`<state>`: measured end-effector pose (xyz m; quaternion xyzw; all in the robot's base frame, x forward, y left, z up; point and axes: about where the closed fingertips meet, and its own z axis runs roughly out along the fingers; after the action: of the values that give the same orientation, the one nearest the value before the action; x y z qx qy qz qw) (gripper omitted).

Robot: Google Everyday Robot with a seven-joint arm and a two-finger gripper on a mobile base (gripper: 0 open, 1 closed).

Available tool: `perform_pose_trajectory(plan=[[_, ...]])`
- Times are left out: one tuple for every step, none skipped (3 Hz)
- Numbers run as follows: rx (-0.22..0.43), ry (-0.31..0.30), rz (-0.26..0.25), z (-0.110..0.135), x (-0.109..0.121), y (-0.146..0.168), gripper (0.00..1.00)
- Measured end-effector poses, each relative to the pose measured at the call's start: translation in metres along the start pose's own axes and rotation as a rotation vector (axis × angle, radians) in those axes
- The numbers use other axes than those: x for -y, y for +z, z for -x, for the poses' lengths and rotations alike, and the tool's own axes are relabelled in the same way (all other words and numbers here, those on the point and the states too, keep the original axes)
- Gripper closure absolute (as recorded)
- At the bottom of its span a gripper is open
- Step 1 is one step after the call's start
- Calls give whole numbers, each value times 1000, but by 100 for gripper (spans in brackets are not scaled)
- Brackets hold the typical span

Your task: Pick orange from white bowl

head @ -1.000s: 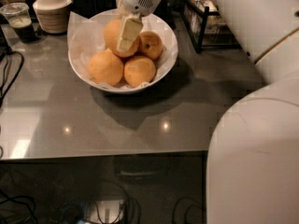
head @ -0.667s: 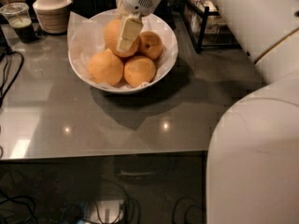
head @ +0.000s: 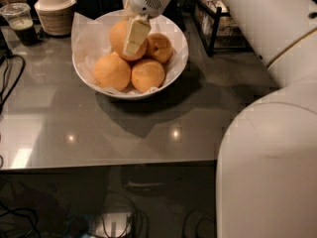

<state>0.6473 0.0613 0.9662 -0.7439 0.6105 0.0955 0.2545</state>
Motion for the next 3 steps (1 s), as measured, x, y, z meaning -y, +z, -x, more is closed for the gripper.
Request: perform_pose_trajectory(plan=[[4, 4, 7, 0, 2, 1, 35], [8, 8, 16, 0, 4, 3, 24], [12, 23, 44, -5, 7, 17, 19]])
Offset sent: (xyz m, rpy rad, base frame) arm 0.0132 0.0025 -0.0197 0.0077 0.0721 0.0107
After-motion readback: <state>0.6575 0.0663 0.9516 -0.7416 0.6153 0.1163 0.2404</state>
